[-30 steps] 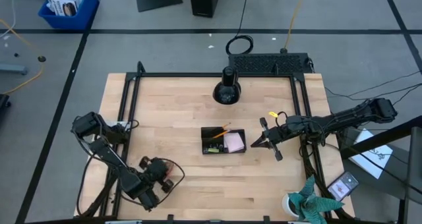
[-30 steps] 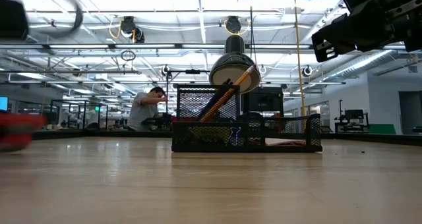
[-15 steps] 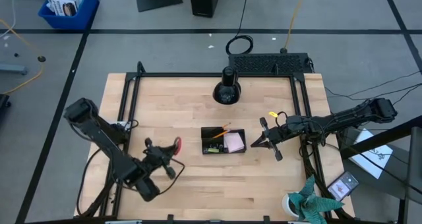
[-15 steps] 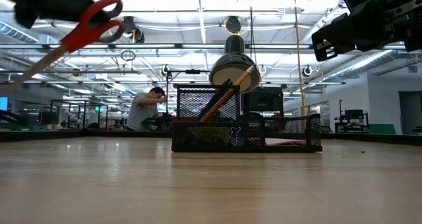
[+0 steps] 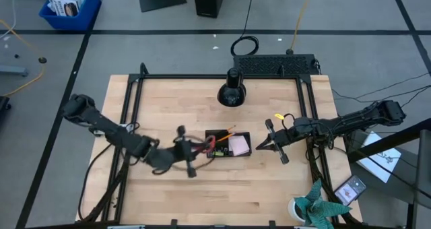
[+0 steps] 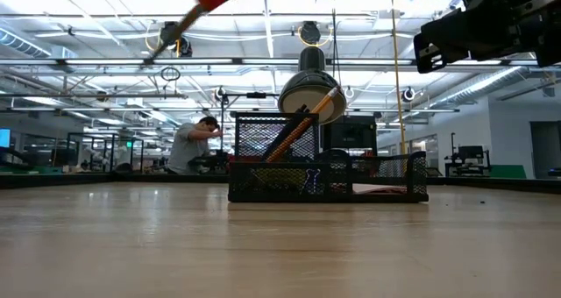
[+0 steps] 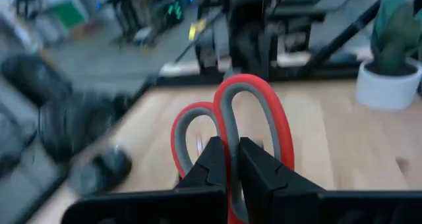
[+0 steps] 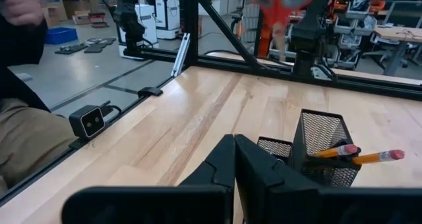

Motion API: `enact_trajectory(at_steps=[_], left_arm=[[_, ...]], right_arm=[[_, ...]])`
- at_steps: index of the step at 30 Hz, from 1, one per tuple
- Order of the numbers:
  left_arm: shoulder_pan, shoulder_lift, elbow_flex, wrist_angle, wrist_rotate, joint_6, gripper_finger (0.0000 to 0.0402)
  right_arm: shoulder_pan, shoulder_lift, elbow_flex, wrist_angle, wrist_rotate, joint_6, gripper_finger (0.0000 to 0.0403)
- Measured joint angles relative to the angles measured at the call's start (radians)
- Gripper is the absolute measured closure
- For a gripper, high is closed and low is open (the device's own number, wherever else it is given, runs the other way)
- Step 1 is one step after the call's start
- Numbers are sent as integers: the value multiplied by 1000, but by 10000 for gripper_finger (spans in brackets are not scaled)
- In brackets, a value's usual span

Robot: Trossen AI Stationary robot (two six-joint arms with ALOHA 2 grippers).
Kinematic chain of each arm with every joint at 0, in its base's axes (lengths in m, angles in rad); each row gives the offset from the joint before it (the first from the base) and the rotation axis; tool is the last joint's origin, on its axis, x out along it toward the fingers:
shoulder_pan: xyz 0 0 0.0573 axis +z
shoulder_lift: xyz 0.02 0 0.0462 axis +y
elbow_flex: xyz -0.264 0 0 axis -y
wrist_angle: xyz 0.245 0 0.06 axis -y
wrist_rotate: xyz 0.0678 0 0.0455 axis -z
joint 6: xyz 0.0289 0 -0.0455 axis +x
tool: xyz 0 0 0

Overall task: Pick and place office supplies into organizer
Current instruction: Put the red scissor into the black desk organizer

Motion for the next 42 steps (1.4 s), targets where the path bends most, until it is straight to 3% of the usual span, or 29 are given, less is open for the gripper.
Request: enact_trajectory(at_steps=[3, 7, 12, 17, 20, 27, 35, 42], left_arm=[[75, 0, 0, 150, 129, 175, 392], [183, 8, 0, 307, 388, 308, 377], [317, 23, -25, 405, 587, 307, 389], [420, 65, -121, 602, 726, 225, 392], [454, 113, -175, 748, 756, 201, 382], [492, 197, -215, 880, 805, 150, 392], [498, 238, -213, 933, 806, 135, 377], [497, 227, -210, 926, 807, 141, 393]], right_arm=[[0, 0, 0, -1, 0, 0, 403], [0, 0, 0, 0, 0, -3, 403], [0, 0, 0, -1, 0, -7, 403], [0, 0, 0, -1, 0, 1, 403], [0, 0, 0, 1, 0, 3, 403], [0, 8, -1, 7, 0, 11, 403], [0, 14, -1, 17, 0, 12, 403], [0, 17, -1, 21, 0, 11, 403]])
